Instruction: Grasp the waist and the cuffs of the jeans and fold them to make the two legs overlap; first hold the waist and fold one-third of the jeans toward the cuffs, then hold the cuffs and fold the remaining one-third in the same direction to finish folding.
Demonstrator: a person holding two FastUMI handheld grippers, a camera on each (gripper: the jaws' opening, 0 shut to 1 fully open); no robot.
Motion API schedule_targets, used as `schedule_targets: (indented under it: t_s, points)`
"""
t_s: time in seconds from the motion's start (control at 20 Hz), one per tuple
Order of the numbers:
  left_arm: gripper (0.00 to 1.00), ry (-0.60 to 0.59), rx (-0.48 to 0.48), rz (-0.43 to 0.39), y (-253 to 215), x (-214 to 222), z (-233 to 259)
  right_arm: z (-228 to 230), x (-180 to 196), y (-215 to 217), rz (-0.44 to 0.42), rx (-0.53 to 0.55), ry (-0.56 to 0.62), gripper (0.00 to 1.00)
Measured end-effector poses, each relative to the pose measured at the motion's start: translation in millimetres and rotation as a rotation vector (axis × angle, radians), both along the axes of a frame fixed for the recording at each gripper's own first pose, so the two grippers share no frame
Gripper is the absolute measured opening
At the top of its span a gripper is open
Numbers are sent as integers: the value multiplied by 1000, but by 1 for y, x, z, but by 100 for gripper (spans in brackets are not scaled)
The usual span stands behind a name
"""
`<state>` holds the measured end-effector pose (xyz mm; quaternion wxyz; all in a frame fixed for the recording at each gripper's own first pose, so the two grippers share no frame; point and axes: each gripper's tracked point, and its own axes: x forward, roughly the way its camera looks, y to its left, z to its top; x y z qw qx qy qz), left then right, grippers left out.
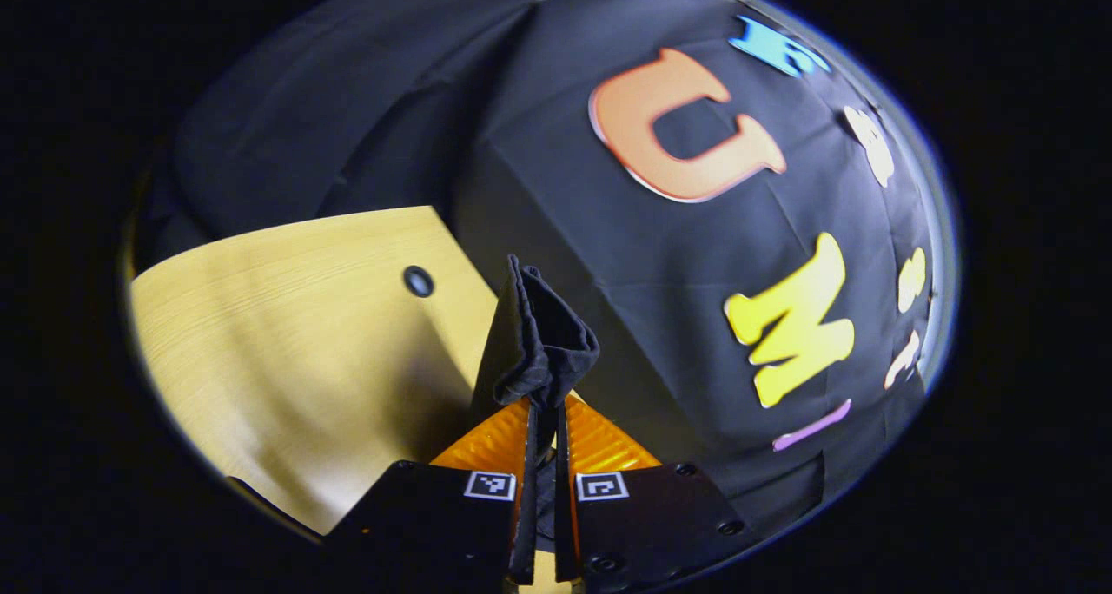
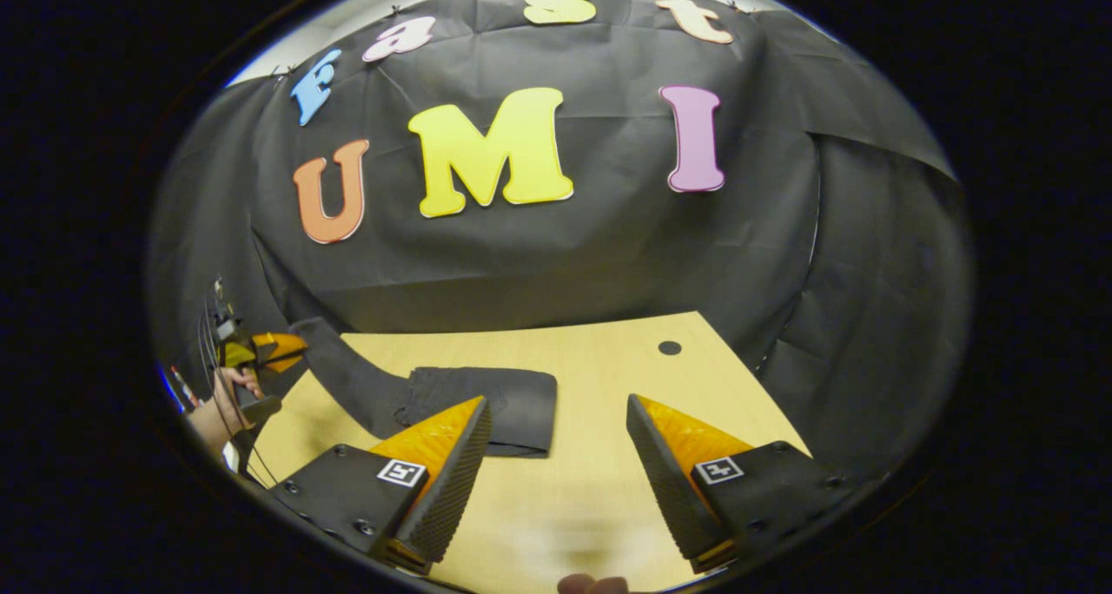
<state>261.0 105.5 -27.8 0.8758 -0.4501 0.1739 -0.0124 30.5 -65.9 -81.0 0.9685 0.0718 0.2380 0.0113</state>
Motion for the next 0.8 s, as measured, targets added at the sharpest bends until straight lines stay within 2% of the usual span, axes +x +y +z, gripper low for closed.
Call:
schedule_targets:
  t_s: [0.2,0.25,0.35,0.45,0.5,0.6,0.8]
  points:
    - [11,-63,101,-89,-70,10,28,-2,-20,-30,-46,8,0,93]
    - [11,-78,131,-127,-92,11,32,-4,-26,-39,-63,9,2,96]
    - [12,-93,197,-200,-131,6,35,-5,-37,-60,-100,3,2,96]
    - [12,-99,266,-261,-167,9,24,-9,-46,-79,-137,-1,10,99]
    - [11,-99,306,-282,-180,10,15,-11,-49,-87,-155,0,19,96]
    - [11,-103,373,-330,-207,10,-2,-18,-57,-101,-189,5,40,96]
    - [12,-101,501,-391,-249,2,-43,-38,-71,-108,-230,4,84,96]
